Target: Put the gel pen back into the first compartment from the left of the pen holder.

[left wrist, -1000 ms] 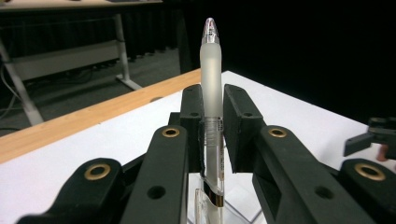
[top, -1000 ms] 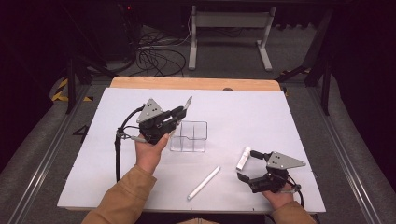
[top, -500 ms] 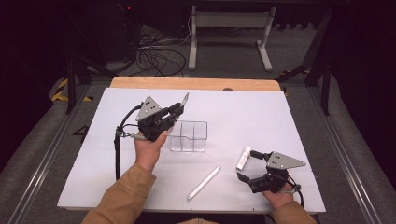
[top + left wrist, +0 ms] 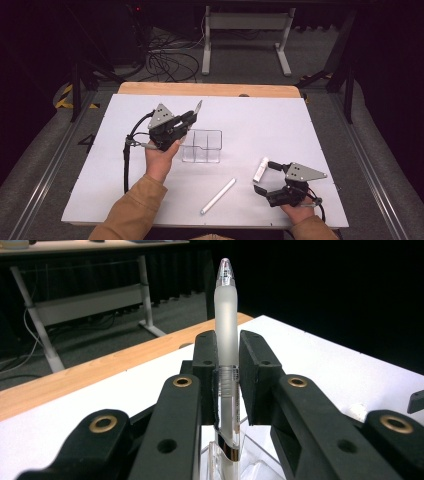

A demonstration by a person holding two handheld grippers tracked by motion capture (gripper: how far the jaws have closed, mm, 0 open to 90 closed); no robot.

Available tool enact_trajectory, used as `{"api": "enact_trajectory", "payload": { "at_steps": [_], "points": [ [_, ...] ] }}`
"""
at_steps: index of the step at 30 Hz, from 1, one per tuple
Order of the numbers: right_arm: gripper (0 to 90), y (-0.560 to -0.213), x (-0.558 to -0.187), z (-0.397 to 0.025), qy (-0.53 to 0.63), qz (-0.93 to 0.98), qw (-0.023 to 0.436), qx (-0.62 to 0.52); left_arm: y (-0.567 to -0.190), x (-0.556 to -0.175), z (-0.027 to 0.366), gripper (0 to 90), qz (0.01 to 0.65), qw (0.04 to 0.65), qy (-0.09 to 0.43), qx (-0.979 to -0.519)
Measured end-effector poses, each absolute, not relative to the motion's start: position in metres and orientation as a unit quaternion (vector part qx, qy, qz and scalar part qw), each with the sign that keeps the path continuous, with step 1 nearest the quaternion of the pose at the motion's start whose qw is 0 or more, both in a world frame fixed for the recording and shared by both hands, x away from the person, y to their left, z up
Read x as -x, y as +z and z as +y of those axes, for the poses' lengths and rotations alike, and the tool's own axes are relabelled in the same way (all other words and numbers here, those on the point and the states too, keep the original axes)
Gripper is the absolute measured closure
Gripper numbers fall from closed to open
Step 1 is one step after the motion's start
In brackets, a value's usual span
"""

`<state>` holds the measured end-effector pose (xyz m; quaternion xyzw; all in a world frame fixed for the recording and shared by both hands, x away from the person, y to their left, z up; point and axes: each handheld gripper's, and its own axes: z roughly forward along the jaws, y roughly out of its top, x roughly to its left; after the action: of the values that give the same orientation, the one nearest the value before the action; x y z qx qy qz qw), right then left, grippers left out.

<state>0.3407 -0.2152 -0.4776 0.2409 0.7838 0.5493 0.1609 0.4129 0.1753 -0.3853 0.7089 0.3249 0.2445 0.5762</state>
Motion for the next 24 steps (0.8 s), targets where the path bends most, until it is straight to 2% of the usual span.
{"api": "enact_trajectory", "payload": {
  "at_steps": [7, 10, 13, 19, 24],
  "points": [
    [3.6, -0.478, -0.341, -0.215, 0.549, 0.784, 0.160, -0.242, -0.388, -0.414, 0.172, 77.0, 0.319, 0.570, 0.238, -0.719],
    [3.6, -0.478, -0.341, -0.215, 0.549, 0.784, 0.161, -0.241, -0.387, -0.412, 0.171, 62.0, 0.316, 0.570, 0.232, -0.722],
    [3.6, -0.478, -0.341, -0.215, 0.549, 0.784, 0.161, -0.241, -0.385, -0.407, 0.169, 53.0, 0.311, 0.565, 0.241, -0.725],
    [3.6, -0.477, -0.341, -0.216, 0.550, 0.784, 0.160, -0.241, -0.377, -0.395, 0.167, 42.0, 0.302, 0.561, 0.261, -0.725],
    [3.6, -0.477, -0.341, -0.216, 0.549, 0.784, 0.160, -0.241, -0.367, -0.385, 0.166, 36.3, 0.292, 0.562, 0.234, -0.738]
  ]
}}
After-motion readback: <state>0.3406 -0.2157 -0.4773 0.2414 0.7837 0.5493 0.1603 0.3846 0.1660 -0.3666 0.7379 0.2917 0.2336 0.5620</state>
